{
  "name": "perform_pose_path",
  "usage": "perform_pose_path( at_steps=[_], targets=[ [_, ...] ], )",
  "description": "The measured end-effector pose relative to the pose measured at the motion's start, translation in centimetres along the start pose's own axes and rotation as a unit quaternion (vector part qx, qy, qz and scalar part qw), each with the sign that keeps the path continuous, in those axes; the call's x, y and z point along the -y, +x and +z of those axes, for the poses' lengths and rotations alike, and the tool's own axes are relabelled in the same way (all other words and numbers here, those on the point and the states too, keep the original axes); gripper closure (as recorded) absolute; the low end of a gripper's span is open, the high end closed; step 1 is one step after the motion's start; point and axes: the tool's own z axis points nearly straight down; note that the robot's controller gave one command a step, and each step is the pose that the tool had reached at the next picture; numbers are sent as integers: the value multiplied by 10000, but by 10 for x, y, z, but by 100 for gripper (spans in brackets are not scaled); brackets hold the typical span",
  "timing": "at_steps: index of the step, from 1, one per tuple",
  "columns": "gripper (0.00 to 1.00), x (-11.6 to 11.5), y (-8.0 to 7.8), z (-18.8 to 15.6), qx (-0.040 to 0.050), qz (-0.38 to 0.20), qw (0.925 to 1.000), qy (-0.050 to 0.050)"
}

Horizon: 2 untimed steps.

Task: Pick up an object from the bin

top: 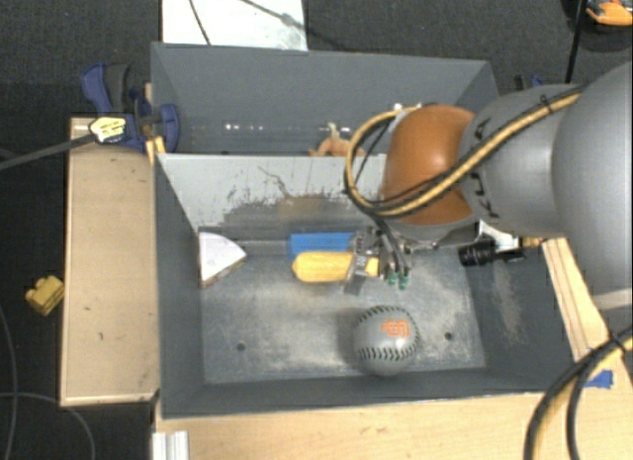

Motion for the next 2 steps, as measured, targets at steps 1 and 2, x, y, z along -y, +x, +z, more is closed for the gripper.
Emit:
perform_pose_path(
  at_steps=[1, 2],
  targets=[
    [100, 0, 0, 0, 0, 4, 10000, 0],
    [100, 0, 2, -6, -32, 3, 10000, 11]
  ],
)
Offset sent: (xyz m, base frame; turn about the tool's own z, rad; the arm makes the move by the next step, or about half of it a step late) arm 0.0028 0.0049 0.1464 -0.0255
